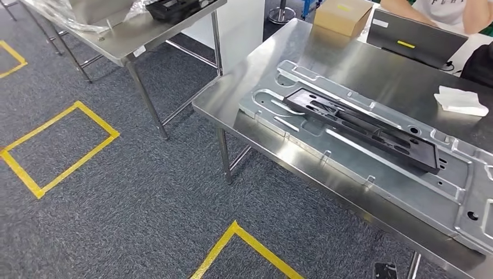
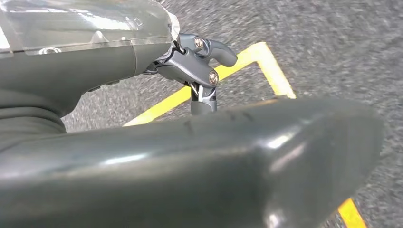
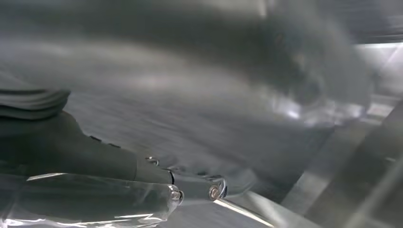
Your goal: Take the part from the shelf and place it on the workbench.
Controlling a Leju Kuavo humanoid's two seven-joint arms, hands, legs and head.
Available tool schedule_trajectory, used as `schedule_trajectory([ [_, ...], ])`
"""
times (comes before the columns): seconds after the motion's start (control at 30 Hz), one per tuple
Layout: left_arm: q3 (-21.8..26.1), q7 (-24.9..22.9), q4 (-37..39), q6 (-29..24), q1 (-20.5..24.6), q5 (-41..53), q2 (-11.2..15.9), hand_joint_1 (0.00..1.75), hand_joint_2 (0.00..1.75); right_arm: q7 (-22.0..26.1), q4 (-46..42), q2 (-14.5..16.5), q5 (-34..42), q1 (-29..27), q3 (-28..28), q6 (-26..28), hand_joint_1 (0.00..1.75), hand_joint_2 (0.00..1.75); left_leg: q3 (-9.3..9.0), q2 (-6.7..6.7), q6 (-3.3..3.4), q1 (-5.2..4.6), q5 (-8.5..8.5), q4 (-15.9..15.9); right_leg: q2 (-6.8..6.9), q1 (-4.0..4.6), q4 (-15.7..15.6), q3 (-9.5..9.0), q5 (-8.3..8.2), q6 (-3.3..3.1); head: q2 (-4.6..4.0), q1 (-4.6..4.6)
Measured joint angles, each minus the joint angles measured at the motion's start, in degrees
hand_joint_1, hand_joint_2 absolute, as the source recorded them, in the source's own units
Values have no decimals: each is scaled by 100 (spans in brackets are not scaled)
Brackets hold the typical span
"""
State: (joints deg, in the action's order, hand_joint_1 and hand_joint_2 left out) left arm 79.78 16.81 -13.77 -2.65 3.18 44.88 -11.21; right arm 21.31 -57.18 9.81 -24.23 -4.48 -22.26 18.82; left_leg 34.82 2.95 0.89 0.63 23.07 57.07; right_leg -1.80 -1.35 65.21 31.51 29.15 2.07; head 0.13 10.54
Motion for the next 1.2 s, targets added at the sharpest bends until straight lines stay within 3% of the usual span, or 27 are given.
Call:
schedule_trajectory([
  [0.07, 18, 0, -1, -15, 7, -1, -20, 0, 0, 107, 1016, -126, 7, 187, -139, 120, 0, 0, 133, 142, -72, 1, -71, 100, -220, -12, -622, -422, 159, -55, 1, 4],
  [0.1, 24, 1, -2, -22, 1, -2, -24, 0, 0, 116, 1412, -169, 5, 273, -187, 142, 0, 0, 169, 199, -112, -2, -117, 114, -252, 3, -743, -477, 228, -97, 1, 7],
  [0.17, 52, 0, -7, -44, -30, -14, -25, 0, 0, -87, 2087, -230, -37, 440, -254, 179, 0, 0, 208, 262, -190, 13, -187, 111, -137, 8, -765, -420, 171, -203, -1, 8],
  [0.2, 75, -2, -9, -62, -45, -38, -25, 0, 0, -336, 2382, -260, -80, 501, -281, 197, 0, 0, 248, 198, -215, 17, -113, 167, -65, 9, -766, -380, 118, -264, -1, 8],
  [0.23, 100, -3, -10, -79, -54, -64, -26, 0, 0, -654, 2648, -288, -135, 537, -303, 208, 0, 0, 308, 91, -233, 22, 74, 323, 21, 7, -776, -331, 63, -316, 0, 9],
  [0.27, 122, -3, -11, -94, -53, -92, -26, 0, 0, -1029, 2892, -319, -191, 554, -325, 202, 0, 0, 390, -49, -245, 25, 365, 600, 110, 15, -778, -274, 10, -350, 0, 9],
  [0.33, 153, -2, -11, -111, -42, -144, -28, 0, 0, -1707, 3320, -380, -285, 522, -359, 154, 0, 0, 557, -210, -283, 28, 934, 1364, 301, 49, -771, -137, -89, -372, -1, 10],
  [0.37, 162, -1, -11, -115, -40, -164, -28, 0, 0, -1926, 3506, -409, -317, 500, -368, 130, 0, 0, 582, -237, -296, 32, 1045, 1681, 399, 65, -765, -58, -143, -372, -1, 10],
  [0.4, 169, -1, -11, -117, -44, -180, -29, 0, 0, -2038, 3655, -433, -337, 485, -372, 116, 0, 0, 530, -252, -300, 35, 1014, 1840, 487, 79, -758, 26, -198, -371, 0, 10],
  [0.43, 179, -1, -11, -118, -49, -186, -29, 0, 0, -2086, 3773, -450, -350, 489, -373, 108, 0, 0, 374, -272, -292, 37, 878, 1787, 558, 92, -754, 112, -256, -368, 1, 10],
  [0.47, 189, 0, -11, -119, -51, -187, -29, 0, 0, -2111, 3860, -461, -356, 506, -373, 104, 0, 0, 105, -312, -271, 34, 725, 1517, 612, 105, -751, 188, -313, -363, 0, 10],
  [0.5, 198, 1, -11, -120, -45, -187, -28, 0, 0, -2144, 3932, -468, -365, 529, -373, 92, 0, 0, -275, -428, -232, 16, 659, 1072, 655, 116, -747, 240, -366, -350, 0, 10],
  [0.57, 211, -2, -16, -141, -8, -187, -27, 0, 0, -2289, 4067, -482, -406, 556, -373, -32, 0, 0, -968, -663, -142, -43, 750, 121, 752, 130, -737, 285, -457, -302, 0, 10],
  [0.6, 220, -10, -18, -161, 12, -186, -27, 0, 0, -2397, 4123, -491, -443, 572, -373, -160, 0, 0, -1150, -730, -98, -79, 823, -167, 812, 127, -738, 287, -500, -270, 1, 10],
  [0.67, 250, -51, -20, -209, 17, -187, -28, 0, 0, -2572, 4218, -515, -525, 600, -371, -510, 0, 0, -1154, -656, -20, -98, 787, -327, 913, 106, -746, 302, -577, -198, 0, 10],
  [0.7, 266, -70, -20, -228, 6, -188, -30, 0, 0, -2611, 4252, -533, -560, 612, -369, -665, 0, 0, -1097, -608, 22, -96, 715, -341, 838, 90, -714, 326, -524, -158, 0, 9],
  [0.73, 279, -81, -20, -238, -5, -189, -32, 0, 0, -2615, 4282, -547, -589, 613, -366, -797, 0, 0, -1029, -561, 70, -88, 634, -355, 696, 77, -604, 369, -364, -126, 0, 9],
  [0.8, 291, -65, -22, -222, -7, -191, -34, 0, 0, -2570, 4328, -579, -633, 597, -361, -946, 0, 0, -843, -454, 141, -94, 478, -352, 343, 61, -64, 516, 221, -94, -1, 8],
  [0.83, 293, -49, -24, -200, -4, -191, -33, 0, 0, -2531, 4346, -591, -661, 589, -359, -996, 0, 0, -738, -388, 161, -105, 406, -335, 254, 62, 307, 594, 485, -98, -1, 8],
  [0.87, 295, -31, -25, -174, -2, -192, -33, 0, 0, -2493, 4360, -612, -709, 583, -357, -1028, 0, 0, -625, -315, 164, -116, 335, -307, 215, 67, 633, 637, 617, -105, -2, 8],
  [0.9, 295, -16, -26, -150, -1, -191, -33, 0, 0, -2460, 4370, -634, -773, 586, -349, -1056, 0, 0, -509, -242, 159, -123, 269, -267, 199, 71, 818, 616, 598, -115, -1, 8],
  [0.93, 295, -3, -27, -131, -1, -191, -34, 0, 0, -2444, 4376, -653, -854, 596, -328, -1084, 0, 0, -388, -173, 148, -126, 210, -216, 186, 74, 812, 505, 460, -128, 0, 8],
  [1.0, 295, 20, -28, -99, 5, -192, -42, 0, 0, -2471, 4387, -686, -1025, 624, -256, -1141, 0, 0, -162, -44, 118, -122, 115, -95, 61, 74, 233, 13, 165, -174, 1, 8],
  [1.07, 296, 33, -32, -74, 26, -200, -55, 0, 0, -2567, 4400, -712, -1163, 645, -174, -1212, 0, 0, 3, 72, 70, -131, 34, 22, -176, 73, -555, -504, 205, -221, 1, 9],
  [1.1, 297, 36, -35, -63, 36, -214, -61, 0, 0, -2620, 4408, -720, -1216, 651, -136, -1244, 0, 0, 55, 126, 39, -130, -12, 53, -248, 79, -784, -634, 281, -237, 1, 9],
  [1.13, 298, 37, -39, -53, 41, -237, -64, 0, 0, -2668, 4416, -722, -1261, 660, -102, -1277, 0, 0, 91, 185, 2, -131, -66, 61, -237, 88, -883, -672, 315, -249, 0, 9],
  [1.2, 307, 39, -44, -49, 37, -289, -68, 0, 0, -2745, 4435, -717, -1333, 681, -42, -1334, 0, 0, 160, 234, -58, -118, -111, 80, -90, 73, -904, -608, 232, -306, -1, 8],
])
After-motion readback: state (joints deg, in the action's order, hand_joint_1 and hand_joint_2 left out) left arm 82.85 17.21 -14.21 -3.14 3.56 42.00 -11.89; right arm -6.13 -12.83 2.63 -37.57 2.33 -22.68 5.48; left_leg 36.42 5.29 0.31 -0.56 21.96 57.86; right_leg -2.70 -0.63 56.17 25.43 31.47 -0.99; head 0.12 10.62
